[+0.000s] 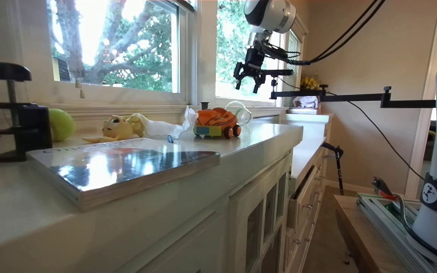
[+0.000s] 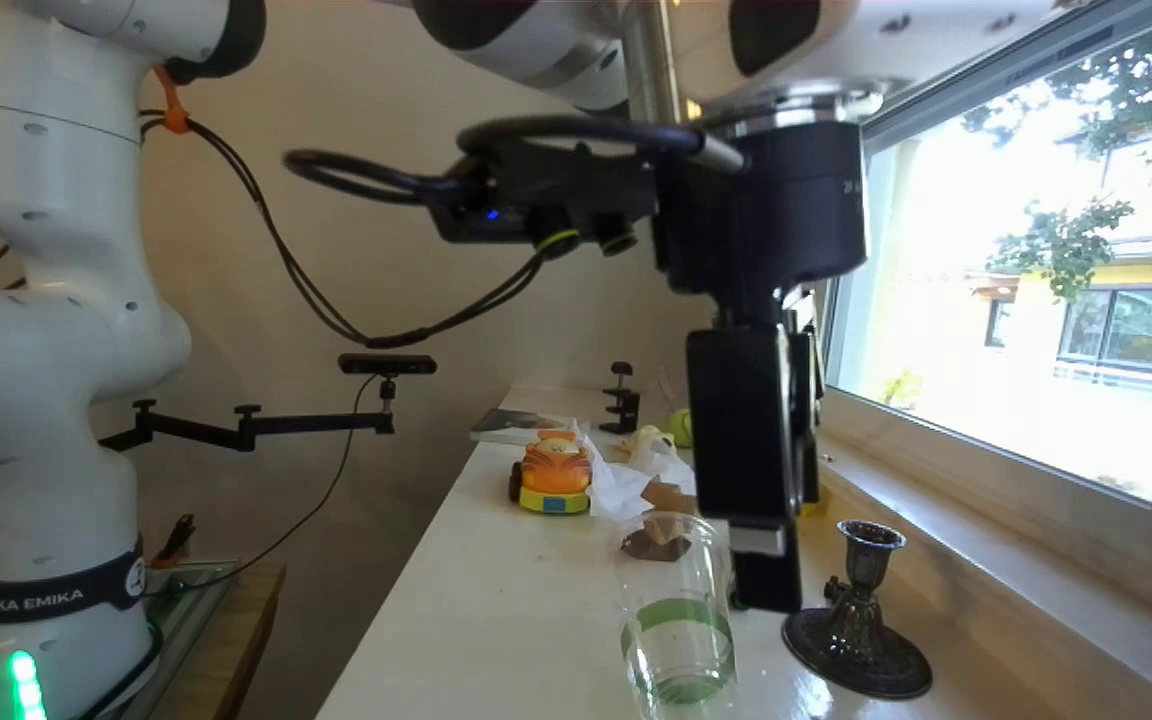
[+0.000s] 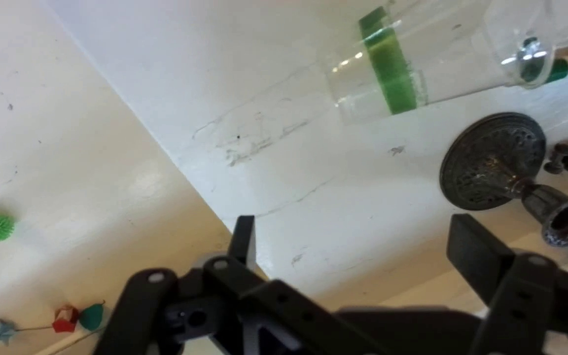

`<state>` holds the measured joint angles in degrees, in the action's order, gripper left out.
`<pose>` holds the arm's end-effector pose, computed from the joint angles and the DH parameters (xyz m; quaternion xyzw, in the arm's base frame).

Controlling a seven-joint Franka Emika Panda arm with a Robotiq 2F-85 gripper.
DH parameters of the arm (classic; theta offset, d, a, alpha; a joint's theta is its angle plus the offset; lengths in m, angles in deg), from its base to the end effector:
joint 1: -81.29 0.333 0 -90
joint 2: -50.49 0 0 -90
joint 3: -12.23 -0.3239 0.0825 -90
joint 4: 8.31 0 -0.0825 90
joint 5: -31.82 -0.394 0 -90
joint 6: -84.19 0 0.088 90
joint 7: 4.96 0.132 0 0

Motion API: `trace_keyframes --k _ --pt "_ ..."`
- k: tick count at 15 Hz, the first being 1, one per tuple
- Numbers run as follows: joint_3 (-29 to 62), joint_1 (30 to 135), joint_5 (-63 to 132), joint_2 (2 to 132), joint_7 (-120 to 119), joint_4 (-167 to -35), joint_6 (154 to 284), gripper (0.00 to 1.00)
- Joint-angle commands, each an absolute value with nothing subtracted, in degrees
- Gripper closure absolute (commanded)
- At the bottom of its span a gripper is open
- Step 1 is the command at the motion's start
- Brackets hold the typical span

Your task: Put the cup upside down

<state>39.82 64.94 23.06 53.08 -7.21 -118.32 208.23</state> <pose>0.4438 -0.4106 0.4692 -0.9152 0.3857 -0.1164 0.0123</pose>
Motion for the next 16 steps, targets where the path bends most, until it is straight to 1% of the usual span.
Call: trace_keyframes --k 1,3,4,5,7,11,16 --pt "35.96 63.99 23.54 56.39 4.04 -115.27 207.38 0.00" --pt "34.45 64.48 24.57 57.14 9.70 -114.74 206.62 0.00" --pt "33.59 64.66 24.30 56.81 9.84 -114.55 204.98 0.00" --pt "33.55 63.72 23.38 56.22 6.56 -116.52 207.52 0.00" --pt "32.69 64.00 23.36 56.48 8.20 -116.16 206.86 0.00" --pt "32.70 63.81 23.06 56.24 8.71 -115.49 205.76 0.00" --pt "33.17 63.84 24.38 55.48 15.20 -115.38 205.04 0.00"
